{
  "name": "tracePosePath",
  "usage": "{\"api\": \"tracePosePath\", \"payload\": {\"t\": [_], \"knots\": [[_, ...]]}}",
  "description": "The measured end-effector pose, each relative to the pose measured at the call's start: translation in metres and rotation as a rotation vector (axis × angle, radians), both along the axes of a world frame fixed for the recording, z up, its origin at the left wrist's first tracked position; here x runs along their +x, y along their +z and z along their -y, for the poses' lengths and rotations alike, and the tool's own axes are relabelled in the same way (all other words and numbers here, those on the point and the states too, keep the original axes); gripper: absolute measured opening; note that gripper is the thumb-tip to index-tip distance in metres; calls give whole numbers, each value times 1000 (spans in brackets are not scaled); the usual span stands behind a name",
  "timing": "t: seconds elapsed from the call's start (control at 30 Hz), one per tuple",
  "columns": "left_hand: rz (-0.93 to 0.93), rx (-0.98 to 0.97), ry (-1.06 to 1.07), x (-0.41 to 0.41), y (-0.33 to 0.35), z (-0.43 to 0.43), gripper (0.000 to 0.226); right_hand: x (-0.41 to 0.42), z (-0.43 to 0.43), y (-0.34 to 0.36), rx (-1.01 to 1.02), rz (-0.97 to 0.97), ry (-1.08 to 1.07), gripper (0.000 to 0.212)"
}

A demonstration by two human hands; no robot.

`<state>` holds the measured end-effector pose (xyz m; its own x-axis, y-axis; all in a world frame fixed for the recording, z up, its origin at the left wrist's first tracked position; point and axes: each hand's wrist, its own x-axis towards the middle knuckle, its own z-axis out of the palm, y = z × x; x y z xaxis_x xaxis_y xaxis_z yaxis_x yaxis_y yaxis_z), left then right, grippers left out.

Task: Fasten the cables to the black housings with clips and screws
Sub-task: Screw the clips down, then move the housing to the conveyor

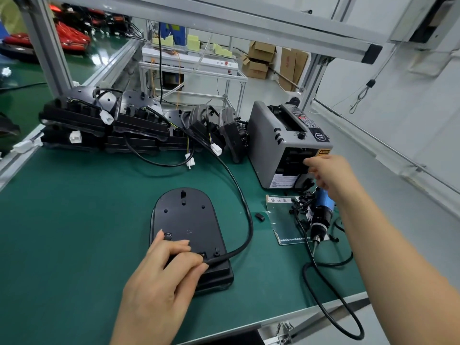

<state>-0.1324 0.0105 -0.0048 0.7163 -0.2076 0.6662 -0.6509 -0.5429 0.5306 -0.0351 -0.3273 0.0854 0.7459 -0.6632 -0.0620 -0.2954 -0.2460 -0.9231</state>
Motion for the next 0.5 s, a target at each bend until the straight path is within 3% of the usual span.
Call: {"api": "tracePosePath", "payload": {"t": [0.2, 0.4, 0.5], "knots": [[7, -13, -9, 1, -2, -1, 24, 12, -3, -3, 225, 10, -33, 8], [13, -28, -15, 2, -4, -1, 22, 14, -7, -5, 249, 50, -80, 6], [20, -43, -30, 2, -4, -2, 13, 15, -10, -7, 226, 82, -126, 15]]}}
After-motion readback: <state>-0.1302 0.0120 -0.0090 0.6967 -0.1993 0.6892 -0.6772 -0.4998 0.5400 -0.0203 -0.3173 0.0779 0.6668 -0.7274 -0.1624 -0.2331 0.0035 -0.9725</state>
